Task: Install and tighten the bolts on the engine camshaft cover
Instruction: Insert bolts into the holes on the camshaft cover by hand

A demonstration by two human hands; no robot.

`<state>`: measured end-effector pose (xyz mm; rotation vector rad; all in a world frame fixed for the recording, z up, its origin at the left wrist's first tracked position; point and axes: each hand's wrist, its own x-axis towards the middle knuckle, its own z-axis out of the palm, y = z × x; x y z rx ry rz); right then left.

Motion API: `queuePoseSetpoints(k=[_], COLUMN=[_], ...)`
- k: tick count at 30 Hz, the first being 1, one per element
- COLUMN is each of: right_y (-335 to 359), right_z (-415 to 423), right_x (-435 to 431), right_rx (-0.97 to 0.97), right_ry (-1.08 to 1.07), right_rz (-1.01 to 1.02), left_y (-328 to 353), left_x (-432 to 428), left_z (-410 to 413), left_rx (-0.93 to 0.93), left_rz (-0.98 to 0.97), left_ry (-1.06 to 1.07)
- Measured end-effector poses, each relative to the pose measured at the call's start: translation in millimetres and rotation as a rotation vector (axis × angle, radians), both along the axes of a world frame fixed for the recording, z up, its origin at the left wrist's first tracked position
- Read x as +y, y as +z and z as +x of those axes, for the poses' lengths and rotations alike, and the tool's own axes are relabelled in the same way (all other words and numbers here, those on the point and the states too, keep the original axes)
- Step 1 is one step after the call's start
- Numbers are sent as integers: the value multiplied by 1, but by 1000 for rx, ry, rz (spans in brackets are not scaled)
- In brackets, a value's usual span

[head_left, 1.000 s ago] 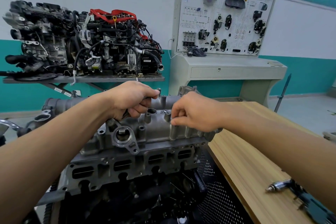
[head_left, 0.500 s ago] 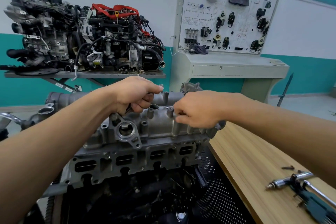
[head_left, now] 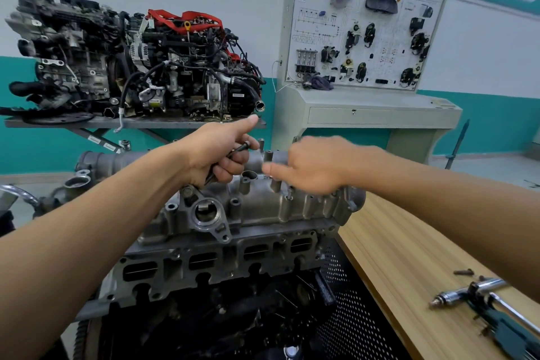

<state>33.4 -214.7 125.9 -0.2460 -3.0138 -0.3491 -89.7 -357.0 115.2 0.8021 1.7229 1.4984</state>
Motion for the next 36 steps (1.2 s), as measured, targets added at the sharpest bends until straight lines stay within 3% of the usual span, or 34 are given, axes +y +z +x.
queuePoseSetpoints(k=[3,7,9,12,14,17,21,23,36], right_y=[27,30,23,17,17,30,28,16,14], right_z=[-4,-8,-11,-11,-11,-7,-4,-8,-21], right_x=[0,-9,-9,-7,-7,-7,-18,-25,-22], right_rx=[182,58,89,188,264,404,153,117,130], right_ry=[130,322,336,311,343,411,400,394,393], right_rz=[-237,-564,-675,-997,-1066,-951,-595,-515,-472], left_y=[1,1,1,0,0,-1,-2,-2,-2], left_x=[-2,-2,-4,-7,-7,-6,-5,-6,-9], left_z=[-1,1,-1,-4,-4,-5,-8,-7,-1], left_rx=[-27,-29,-48,-79,-54,6,-18,-12,22], left_rz=[10,30,79,166,170,163,315,368,283], left_ry=[-43,-236,-260,-252,-211,13,251,311,242])
